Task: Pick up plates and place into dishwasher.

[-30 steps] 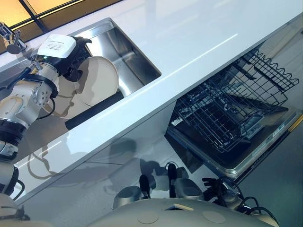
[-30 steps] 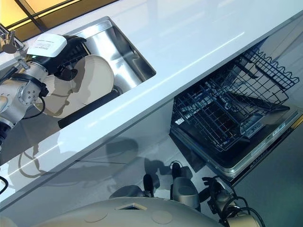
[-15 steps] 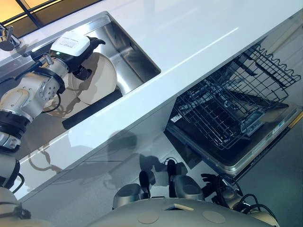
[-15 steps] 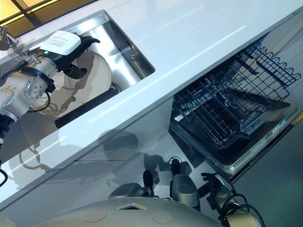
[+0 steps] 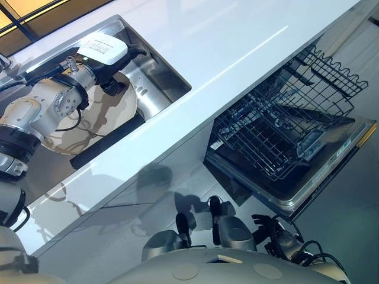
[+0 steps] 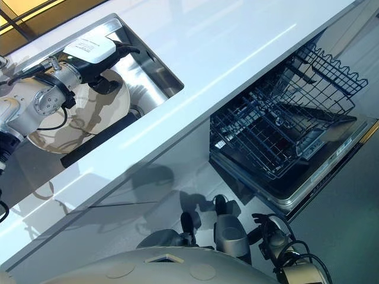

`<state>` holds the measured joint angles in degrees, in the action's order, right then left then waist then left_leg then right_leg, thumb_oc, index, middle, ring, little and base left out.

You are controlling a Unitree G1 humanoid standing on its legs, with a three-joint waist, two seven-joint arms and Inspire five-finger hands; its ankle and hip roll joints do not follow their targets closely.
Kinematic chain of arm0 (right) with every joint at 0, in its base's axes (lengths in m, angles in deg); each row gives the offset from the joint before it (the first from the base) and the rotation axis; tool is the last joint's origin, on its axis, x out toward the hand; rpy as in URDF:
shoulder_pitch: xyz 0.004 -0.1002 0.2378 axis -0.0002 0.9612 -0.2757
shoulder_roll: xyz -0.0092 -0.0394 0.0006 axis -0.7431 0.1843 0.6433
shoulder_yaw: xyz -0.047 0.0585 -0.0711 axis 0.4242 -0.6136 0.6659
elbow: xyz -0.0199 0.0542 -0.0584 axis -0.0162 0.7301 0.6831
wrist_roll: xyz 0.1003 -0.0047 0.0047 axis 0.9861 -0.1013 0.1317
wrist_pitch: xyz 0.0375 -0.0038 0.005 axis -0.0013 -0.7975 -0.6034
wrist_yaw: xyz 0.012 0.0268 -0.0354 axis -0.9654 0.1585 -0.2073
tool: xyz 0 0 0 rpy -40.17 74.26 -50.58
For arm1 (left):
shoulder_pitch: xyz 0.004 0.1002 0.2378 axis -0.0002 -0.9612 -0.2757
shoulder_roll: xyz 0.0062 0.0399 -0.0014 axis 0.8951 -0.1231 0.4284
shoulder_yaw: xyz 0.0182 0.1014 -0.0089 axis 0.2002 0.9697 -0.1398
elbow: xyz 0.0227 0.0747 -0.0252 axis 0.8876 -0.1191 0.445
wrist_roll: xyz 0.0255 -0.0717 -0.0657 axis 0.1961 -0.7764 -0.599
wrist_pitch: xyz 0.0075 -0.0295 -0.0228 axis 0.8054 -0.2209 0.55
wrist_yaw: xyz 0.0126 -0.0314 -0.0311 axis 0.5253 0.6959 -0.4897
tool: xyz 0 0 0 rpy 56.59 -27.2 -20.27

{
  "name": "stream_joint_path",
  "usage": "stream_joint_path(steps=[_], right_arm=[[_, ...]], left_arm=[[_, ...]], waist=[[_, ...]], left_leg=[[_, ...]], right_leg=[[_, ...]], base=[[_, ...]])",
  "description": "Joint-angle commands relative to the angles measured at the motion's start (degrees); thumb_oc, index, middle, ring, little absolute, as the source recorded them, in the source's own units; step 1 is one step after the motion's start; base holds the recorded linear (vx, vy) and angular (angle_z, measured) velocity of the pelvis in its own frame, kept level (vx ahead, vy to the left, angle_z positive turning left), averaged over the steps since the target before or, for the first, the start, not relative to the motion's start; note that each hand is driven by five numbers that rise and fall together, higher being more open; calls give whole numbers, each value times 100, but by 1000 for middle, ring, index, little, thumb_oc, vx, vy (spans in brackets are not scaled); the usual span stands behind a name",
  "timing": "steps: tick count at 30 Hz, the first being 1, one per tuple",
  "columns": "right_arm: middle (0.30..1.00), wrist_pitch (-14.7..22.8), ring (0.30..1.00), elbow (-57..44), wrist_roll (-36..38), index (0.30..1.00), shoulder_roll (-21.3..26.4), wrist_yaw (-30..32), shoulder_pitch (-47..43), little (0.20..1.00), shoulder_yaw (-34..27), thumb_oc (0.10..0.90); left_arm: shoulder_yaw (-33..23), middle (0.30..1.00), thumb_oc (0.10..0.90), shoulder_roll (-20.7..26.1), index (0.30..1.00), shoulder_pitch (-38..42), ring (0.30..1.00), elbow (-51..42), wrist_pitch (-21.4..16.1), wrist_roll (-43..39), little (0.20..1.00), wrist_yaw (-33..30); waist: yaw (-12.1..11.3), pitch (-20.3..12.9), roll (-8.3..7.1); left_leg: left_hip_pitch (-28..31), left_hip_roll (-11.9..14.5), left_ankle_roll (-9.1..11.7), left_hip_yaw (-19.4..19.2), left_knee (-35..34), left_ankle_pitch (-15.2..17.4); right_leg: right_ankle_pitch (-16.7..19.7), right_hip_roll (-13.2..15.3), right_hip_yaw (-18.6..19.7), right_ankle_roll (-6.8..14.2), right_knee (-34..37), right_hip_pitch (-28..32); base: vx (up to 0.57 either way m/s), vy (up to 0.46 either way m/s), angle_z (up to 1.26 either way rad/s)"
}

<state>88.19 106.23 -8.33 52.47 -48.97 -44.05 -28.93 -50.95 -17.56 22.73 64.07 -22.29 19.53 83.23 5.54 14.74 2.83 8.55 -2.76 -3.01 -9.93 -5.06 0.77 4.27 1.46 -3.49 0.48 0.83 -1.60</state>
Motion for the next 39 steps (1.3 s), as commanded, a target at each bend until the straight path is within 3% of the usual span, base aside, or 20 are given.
stream_joint_path(steps=[1,11,21,31,32,33,34,35,39], right_arm=[[900,52,900,115,89,900,477,59,86,900,-118,800],[900,63,900,91,102,900,543,40,72,900,-144,800],[900,63,900,53,143,900,600,14,-27,900,-61,800],[900,-6,900,13,79,900,555,-16,-79,900,6,800],[900,-14,900,11,75,900,553,-14,-75,900,12,800],[900,-16,900,24,75,900,554,-19,-76,900,19,800],[900,-12,900,43,64,900,541,-13,-77,900,15,800],[900,-33,900,40,64,900,538,-16,-82,900,23,800],[900,-51,900,58,40,900,560,-41,-100,900,34,800]], left_arm=[[-211,900,800,120,900,958,900,163,49,-260,900,22],[-16,900,800,195,900,1029,900,341,-2,-100,900,775],[64,900,800,455,900,1210,900,141,187,227,900,529],[-83,900,800,738,900,1088,900,102,91,389,900,140],[-81,853,745,762,853,1097,853,97,92,405,845,84],[-69,613,465,804,613,1114,613,86,105,447,565,-65],[-69,479,309,839,479,1137,479,58,114,530,409,-232],[-62,300,100,869,300,1160,300,43,115,561,200,-375],[-57,300,100,981,300,1227,300,-75,232,619,200,-665]], waist=[[37,-319,168],[33,-267,187],[-64,-199,205],[-175,-295,231],[-178,-302,231],[-189,-320,227],[-201,-340,227],[-215,-357,222],[-260,-384,223]], left_leg=[[-564,-414,-354,22,890,478],[-645,-443,-341,53,985,489],[-799,-460,-317,140,1093,490],[-764,-461,-282,241,970,419],[-760,-461,-279,247,964,417],[-744,-458,-279,249,950,420],[-732,-454,-276,255,940,417],[-730,-458,-270,269,945,416],[-714,-455,-261,306,960,423]], right_leg=[[-397,194,17,631,-979,-528],[-410,211,1,607,-992,-546],[-459,232,-81,540,-974,-542],[-567,170,-148,539,-909,-463],[-569,168,-154,539,-905,-455],[-575,167,-166,538,-901,-440],[-587,159,-177,538,-893,-426],[-604,154,-178,533,-862,-392],[-612,165,-228,521,-822,-309]], base=[[0,0,0],[0,0,0],[-14,-3,1],[-6,-2,1],[0,0,0],[0,0,0],[-1,-28,4],[-5,-29,6],[-4,-11,5]])
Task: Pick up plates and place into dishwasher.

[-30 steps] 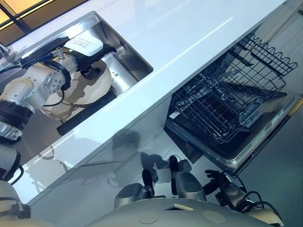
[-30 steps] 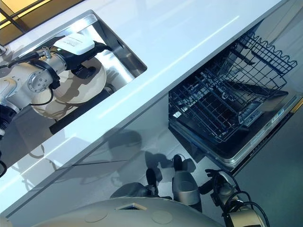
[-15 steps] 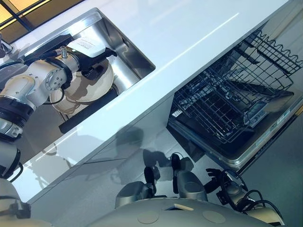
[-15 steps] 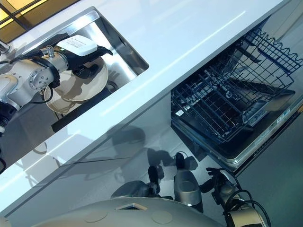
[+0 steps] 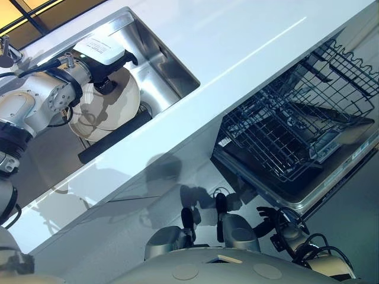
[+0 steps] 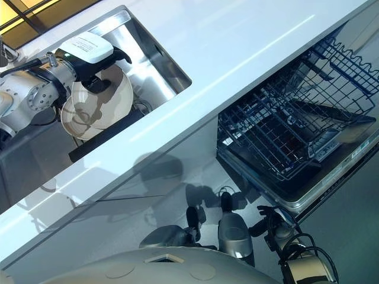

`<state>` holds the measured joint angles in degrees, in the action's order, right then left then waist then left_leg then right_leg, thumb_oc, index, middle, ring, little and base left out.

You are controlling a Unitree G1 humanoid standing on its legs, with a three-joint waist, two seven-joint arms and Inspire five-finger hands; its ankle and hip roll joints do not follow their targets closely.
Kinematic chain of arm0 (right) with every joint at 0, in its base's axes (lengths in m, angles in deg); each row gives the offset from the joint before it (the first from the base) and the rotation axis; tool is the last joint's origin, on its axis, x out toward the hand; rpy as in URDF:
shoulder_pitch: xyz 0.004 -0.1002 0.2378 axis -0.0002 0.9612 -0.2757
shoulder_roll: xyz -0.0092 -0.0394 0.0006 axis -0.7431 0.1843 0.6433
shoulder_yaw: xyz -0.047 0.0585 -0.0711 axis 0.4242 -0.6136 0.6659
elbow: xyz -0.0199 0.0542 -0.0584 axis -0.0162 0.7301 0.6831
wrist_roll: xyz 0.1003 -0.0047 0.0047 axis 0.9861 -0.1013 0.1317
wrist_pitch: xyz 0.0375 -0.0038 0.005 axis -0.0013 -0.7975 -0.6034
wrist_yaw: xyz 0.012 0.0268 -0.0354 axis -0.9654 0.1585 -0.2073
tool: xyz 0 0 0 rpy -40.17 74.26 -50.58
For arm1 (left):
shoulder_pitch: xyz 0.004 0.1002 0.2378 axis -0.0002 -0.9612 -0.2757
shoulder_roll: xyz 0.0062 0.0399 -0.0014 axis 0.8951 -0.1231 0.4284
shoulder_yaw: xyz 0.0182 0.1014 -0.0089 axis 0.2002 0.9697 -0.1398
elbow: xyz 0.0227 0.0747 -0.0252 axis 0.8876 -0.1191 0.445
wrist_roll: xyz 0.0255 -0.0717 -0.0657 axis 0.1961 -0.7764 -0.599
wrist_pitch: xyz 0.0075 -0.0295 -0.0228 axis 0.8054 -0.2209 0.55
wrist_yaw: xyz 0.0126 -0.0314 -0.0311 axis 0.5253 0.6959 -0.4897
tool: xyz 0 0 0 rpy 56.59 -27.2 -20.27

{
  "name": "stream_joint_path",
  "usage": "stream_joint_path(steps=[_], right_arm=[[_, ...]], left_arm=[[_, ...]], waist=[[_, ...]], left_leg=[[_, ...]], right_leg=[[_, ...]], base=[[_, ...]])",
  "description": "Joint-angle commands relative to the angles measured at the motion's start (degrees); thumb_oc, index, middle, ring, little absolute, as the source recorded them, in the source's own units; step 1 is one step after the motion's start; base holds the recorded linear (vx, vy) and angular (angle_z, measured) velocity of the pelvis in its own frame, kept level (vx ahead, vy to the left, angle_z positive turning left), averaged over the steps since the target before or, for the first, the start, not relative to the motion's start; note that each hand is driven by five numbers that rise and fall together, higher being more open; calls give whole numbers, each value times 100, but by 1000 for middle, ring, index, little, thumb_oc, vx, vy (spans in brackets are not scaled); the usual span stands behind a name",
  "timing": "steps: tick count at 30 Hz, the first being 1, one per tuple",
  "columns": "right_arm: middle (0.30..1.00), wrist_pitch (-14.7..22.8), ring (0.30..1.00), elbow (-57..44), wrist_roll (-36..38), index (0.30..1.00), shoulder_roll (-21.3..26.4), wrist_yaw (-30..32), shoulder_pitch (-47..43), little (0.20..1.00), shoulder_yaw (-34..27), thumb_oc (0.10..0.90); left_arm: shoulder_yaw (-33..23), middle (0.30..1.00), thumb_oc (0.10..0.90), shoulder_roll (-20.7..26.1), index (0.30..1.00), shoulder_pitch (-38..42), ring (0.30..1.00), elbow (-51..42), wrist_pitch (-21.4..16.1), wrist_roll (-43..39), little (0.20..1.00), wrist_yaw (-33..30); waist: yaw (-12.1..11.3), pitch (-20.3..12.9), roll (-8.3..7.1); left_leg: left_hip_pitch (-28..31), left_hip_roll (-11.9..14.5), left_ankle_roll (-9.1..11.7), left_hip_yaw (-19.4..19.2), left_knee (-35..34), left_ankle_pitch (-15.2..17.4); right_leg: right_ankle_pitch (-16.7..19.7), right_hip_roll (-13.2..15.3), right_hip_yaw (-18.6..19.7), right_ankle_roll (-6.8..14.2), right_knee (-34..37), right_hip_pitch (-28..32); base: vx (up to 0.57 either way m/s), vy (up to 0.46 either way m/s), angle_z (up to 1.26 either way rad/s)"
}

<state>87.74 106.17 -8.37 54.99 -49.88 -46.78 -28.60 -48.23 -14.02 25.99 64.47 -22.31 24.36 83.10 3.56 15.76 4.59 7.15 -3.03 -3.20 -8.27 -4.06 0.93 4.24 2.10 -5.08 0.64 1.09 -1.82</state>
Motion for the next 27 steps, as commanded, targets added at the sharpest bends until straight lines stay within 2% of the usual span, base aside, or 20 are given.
stream_joint_path(steps=[1,14,21,27], right_arm=[[900,-7,900,67,38,900,319,39,162,900,0,800],[900,35,900,128,-114,900,342,-29,161,900,-50,800],[900,272,900,-49,122,900,371,-85,129,900,-56,800],[900,506,900,-297,440,900,302,-222,169,900,-109,800]], left_arm=[[-331,300,100,648,300,904,300,-140,271,153,200,-682],[-727,300,100,1169,300,519,300,-564,404,-15,200,-537],[-996,300,100,1285,300,242,300,-813,535,-91,200,-466],[-1488,300,100,1257,300,-178,300,-907,535,-65,200,-355]], waist=[[-68,-488,53],[-233,-649,120],[-301,-680,101],[-311,-748,57]], left_leg=[[-558,-424,-242,148,854,410],[-418,-397,-177,282,666,377],[-358,-375,-145,339,634,393],[-301,-353,-120,355,563,397]], right_leg=[[-619,102,-80,502,-850,-275],[-732,63,-262,478,-659,3],[-714,43,-319,443,-554,147],[-714,15,-343,415,-446,273]], base=[[0,0,0],[-10,-19,6],[-15,-38,3],[-7,-31,6]])
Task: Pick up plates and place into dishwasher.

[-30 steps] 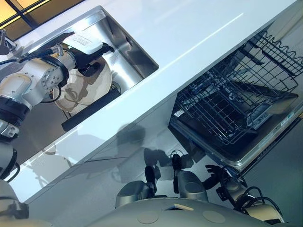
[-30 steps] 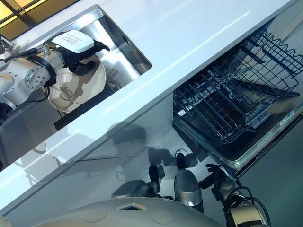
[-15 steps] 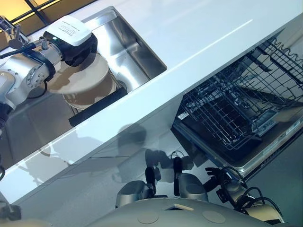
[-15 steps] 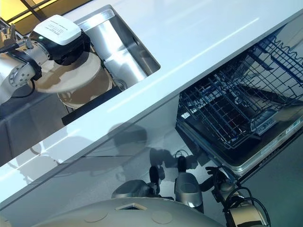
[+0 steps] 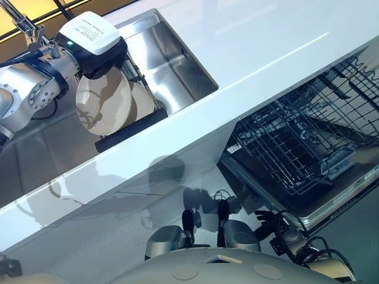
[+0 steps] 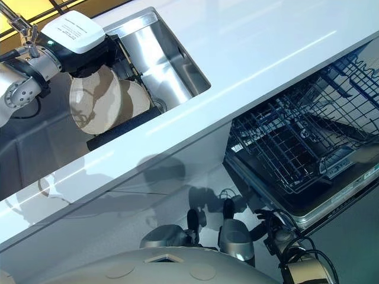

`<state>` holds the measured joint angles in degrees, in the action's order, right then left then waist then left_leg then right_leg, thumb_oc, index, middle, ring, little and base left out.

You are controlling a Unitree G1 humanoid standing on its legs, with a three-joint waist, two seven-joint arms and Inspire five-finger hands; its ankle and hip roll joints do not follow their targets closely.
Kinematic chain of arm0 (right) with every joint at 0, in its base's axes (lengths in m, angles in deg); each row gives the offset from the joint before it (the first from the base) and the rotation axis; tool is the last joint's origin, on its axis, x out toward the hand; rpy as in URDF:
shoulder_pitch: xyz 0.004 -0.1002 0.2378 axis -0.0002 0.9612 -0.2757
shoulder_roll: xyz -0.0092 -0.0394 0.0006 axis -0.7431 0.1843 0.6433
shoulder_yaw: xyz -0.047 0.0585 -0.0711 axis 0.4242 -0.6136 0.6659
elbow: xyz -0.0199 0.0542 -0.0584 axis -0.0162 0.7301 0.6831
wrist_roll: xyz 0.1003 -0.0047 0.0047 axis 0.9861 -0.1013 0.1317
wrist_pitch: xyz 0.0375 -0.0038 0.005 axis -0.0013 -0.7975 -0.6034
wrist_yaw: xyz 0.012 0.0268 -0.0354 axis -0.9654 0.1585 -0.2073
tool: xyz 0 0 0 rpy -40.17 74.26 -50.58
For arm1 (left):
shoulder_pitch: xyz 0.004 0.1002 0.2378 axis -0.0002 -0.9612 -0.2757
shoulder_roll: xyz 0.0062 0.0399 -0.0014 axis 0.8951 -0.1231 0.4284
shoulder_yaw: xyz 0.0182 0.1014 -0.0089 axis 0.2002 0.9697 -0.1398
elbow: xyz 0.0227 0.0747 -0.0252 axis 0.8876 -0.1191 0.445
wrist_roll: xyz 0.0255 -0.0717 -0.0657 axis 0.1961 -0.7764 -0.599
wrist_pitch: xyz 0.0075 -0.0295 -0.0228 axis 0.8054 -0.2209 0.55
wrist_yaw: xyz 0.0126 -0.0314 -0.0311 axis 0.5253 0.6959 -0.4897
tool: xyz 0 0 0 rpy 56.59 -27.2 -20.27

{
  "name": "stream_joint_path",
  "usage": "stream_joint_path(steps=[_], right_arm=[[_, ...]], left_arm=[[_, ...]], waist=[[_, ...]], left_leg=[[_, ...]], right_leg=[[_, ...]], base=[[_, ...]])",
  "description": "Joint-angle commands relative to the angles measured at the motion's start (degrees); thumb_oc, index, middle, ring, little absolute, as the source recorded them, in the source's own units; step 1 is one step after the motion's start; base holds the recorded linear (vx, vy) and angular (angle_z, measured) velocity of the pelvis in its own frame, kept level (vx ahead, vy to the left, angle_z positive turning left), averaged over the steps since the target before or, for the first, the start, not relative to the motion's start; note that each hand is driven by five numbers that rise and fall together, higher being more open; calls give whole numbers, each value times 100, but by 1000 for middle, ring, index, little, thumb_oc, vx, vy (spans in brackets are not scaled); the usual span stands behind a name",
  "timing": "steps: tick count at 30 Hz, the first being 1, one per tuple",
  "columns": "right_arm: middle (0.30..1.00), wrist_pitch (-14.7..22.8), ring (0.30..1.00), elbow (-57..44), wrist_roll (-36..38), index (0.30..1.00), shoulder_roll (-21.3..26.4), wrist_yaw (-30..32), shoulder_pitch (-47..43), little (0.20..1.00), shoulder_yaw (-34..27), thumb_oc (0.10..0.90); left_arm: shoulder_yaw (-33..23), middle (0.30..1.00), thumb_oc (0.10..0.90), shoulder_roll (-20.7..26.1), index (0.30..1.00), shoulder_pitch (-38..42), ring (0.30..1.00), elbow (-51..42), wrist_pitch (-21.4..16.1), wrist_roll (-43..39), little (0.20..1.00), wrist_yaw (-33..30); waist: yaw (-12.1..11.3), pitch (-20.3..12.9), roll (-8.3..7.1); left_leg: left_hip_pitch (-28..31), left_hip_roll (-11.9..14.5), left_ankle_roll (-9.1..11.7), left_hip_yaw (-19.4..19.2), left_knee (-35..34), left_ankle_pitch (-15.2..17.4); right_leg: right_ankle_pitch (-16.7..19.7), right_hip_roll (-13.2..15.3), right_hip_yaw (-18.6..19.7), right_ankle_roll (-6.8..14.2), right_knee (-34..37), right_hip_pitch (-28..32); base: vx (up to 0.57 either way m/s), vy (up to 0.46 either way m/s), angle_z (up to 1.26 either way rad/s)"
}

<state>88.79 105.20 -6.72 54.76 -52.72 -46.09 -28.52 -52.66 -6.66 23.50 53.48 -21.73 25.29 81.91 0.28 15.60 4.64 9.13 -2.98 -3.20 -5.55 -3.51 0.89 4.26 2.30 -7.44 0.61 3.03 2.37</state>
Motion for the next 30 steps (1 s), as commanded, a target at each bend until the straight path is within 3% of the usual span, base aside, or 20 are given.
stream_joint_path(steps=[1,4,8,14,15,22,24,26,30], right_arm=[[900,472,900,-218,277,900,320,34,106,900,-117,800],[900,707,900,-420,455,900,307,-107,148,900,-76,800],[900,711,900,-904,605,900,233,-184,267,900,-31,800],[900,777,900,-857,490,900,233,-161,359,900,-21,800],[900,770,900,-837,456,900,232,-150,370,900,-21,800],[900,573,900,-765,359,900,226,-67,415,900,-33,800],[900,545,900,-754,354,900,220,-49,436,900,-63,800],[900,486,900,-811,323,900,198,-24,472,900,-98,800],[900,395,900,-926,171,900,173,-64,496,900,-166,800]], left_arm=[[-1099,300,100,513,300,19,300,227,452,-167,200,-244],[-1261,300,100,515,300,-111,300,238,453,-252,200,-297],[-1632,300,100,421,300,-424,300,281,419,-335,200,-416],[-1828,300,100,438,300,-566,300,372,231,-576,200,-475],[-1831,900,800,434,900,-566,900,377,233,-619,900,-399],[-1799,900,800,322,900,-747,900,412,274,-777,900,-36],[-1918,900,800,257,900,-873,900,413,588,-1356,900,229],[-2383,900,800,-29,900,-1272,900,421,1120,-2418,900,870],[-3046,900,800,-694,900,-1928,900,505,1376,-2618,900,1445]], waist=[[21,-747,52],[36,-778,47],[61,-809,32],[89,-882,38],[93,-887,40],[127,-905,62],[123,-907,53],[111,-893,44],[109,-835,21]], left_leg=[[-486,-347,-109,79,488,395],[-440,-328,-88,85,445,380],[-411,-318,-78,94,413,377],[-355,-278,-37,47,336,354],[-350,-273,-33,40,331,354],[-306,-260,-23,6,273,349],[-310,-260,-24,4,287,356],[-328,-255,-20,10,306,354],[-322,-257,-24,58,297,335]], right_leg=[[-719,-10,-116,412,-620,-123],[-717,-25,-129,406,-577,-69],[-750,-45,-134,387,-538,-19],[-765,-56,-160,372,-441,72],[-769,-59,-159,371,-435,80],[-763,-92,-141,365,-370,116],[-770,-94,-127,361,-363,122],[-785,-96,-116,358,-372,117],[-796,-112,-94,354,-392,115]], base=[[0,0,0],[0,0,0],[0,0,0],[11,-3,0],[0,0,0],[0,0,0],[0,0,0],[0,0,0],[0,0,0]])
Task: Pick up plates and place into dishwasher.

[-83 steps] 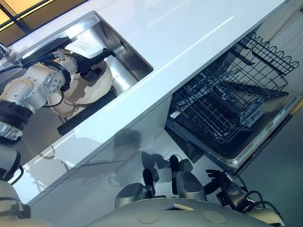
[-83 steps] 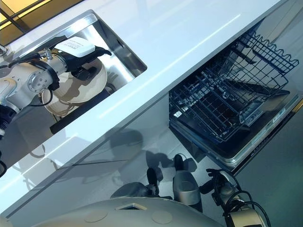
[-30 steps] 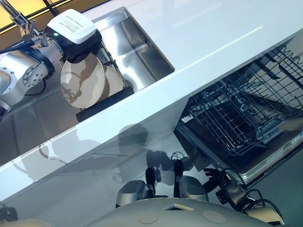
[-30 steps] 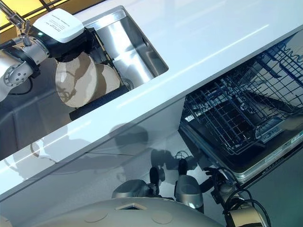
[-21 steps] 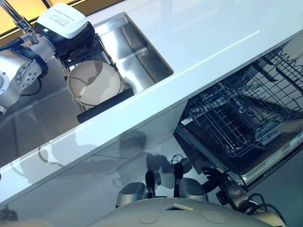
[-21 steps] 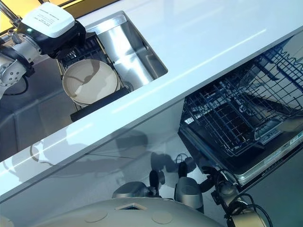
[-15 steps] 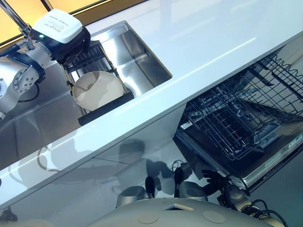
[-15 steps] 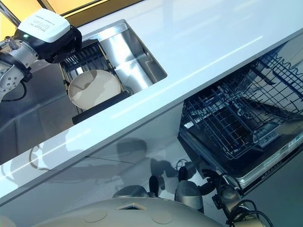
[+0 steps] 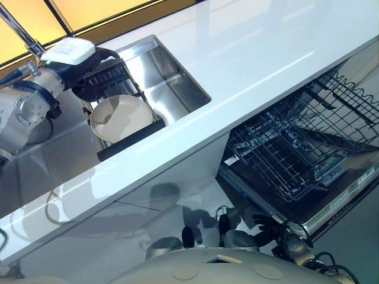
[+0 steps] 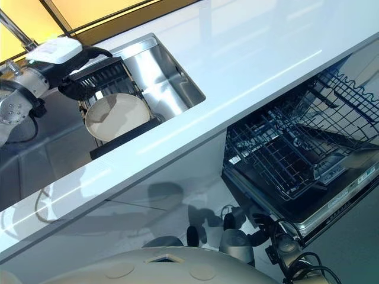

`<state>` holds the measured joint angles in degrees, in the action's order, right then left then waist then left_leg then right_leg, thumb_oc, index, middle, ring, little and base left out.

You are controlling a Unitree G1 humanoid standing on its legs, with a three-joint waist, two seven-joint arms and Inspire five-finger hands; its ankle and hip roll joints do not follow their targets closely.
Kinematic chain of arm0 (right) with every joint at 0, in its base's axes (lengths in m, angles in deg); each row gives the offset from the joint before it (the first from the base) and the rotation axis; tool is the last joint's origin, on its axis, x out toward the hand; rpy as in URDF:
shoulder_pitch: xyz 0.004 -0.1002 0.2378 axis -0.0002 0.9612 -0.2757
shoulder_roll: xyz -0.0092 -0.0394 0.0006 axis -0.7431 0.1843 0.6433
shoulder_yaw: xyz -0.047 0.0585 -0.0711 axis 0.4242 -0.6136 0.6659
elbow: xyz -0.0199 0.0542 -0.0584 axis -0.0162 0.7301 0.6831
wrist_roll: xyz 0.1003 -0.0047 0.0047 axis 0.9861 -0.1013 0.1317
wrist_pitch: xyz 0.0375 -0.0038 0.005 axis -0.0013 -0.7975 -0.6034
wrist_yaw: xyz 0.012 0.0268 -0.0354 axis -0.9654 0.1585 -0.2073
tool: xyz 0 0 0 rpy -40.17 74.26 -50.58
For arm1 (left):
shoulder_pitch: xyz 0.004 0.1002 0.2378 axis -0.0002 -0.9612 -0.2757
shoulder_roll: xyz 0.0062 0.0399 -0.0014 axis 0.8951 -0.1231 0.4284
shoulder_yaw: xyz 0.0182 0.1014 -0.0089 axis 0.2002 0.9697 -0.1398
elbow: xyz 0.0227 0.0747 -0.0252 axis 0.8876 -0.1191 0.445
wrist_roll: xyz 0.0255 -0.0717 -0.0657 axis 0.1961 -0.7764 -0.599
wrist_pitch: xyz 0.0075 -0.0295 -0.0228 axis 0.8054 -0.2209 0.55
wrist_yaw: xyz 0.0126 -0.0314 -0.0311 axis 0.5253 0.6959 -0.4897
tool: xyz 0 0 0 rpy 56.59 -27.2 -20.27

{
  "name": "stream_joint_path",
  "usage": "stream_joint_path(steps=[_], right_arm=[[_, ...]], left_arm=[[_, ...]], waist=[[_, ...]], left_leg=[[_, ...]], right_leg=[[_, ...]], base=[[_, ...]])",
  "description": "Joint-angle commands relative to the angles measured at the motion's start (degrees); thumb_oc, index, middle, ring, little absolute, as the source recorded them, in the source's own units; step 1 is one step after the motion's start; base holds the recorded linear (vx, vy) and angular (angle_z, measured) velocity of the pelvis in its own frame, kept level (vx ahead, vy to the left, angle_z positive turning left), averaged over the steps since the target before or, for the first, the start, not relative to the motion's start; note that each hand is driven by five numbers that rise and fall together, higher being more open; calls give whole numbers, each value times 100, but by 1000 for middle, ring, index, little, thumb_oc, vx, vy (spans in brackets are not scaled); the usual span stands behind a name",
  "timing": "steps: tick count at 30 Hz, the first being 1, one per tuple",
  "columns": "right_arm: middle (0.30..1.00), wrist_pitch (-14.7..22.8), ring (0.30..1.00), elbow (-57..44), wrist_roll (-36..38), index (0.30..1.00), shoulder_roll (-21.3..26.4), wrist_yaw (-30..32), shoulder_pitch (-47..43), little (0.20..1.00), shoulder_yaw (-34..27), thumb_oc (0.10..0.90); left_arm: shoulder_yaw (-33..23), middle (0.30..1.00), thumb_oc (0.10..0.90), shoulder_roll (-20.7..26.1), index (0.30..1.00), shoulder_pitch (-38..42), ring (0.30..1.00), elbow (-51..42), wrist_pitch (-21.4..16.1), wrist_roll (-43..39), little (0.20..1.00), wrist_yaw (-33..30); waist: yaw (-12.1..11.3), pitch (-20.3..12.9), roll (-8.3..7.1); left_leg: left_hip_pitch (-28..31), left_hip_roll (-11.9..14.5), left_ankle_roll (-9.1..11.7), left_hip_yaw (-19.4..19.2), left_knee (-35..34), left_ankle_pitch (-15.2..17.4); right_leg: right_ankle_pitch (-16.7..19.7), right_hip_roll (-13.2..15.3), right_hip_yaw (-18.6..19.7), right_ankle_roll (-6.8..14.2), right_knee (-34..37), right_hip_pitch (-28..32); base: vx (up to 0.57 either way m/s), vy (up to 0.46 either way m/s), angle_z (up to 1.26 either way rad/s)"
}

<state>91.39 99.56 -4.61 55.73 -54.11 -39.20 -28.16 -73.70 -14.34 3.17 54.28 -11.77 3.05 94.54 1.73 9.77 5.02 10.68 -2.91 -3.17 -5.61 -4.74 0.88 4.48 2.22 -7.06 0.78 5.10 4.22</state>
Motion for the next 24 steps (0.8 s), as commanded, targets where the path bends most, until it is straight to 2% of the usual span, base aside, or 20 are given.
stream_joint_path(steps=[1,5,11,15,18,21,24], right_arm=[[900,136,900,-366,-74,900,68,81,-192,900,-203,800],[900,134,900,-353,-136,900,40,113,-207,900,-179,800],[900,95,900,-343,-95,900,99,148,-253,900,-132,800],[900,24,900,-386,-73,900,110,214,-242,900,-105,800],[900,36,900,-370,-65,900,120,254,-236,900,-125,800],[900,78,900,-360,-47,900,132,333,-253,900,-101,800],[900,101,900,-403,-34,900,140,365,-254,900,-86,800]], left_arm=[[-1011,900,800,-59,900,9,900,448,403,-354,900,239],[-1007,900,800,-359,900,-33,900,591,454,-210,900,427],[-707,900,800,-572,900,233,900,811,786,-36,900,700],[-621,900,800,-672,900,356,900,1010,931,-338,900,809],[-620,900,800,-757,900,414,900,1078,1000,-471,900,716],[-649,900,800,-896,900,508,900,1248,1143,-747,900,343],[-701,900,800,-974,900,574,900,1329,1109,-743,900,71]], waist=[[-29,-239,-21],[-11,-198,-34],[46,-61,-29],[87,37,-38],[106,95,-49],[141,212,-73],[162,293,-93]], left_leg=[[-468,-265,-30,77,411,330],[-465,-246,-28,70,389,307],[-580,-233,-48,33,446,281],[-680,-227,-64,2,503,263],[-724,-232,-78,9,526,248],[-829,-235,-87,23,576,213],[-915,-244,-93,21,610,195]], right_leg=[[-820,-106,-131,336,-608,-72],[-810,-97,-147,333,-641,-100],[-776,-87,-125,324,-733,-261],[-736,-92,-90,321,-773,-368],[-711,-98,-67,318,-794,-418],[-681,-117,-8,305,-840,-517],[-660,-117,27,300,-858,-594]], base=[[0,0,0],[0,0,0],[0,0,0],[0,0,0],[0,0,0],[0,0,0],[-28,-1,-4]])
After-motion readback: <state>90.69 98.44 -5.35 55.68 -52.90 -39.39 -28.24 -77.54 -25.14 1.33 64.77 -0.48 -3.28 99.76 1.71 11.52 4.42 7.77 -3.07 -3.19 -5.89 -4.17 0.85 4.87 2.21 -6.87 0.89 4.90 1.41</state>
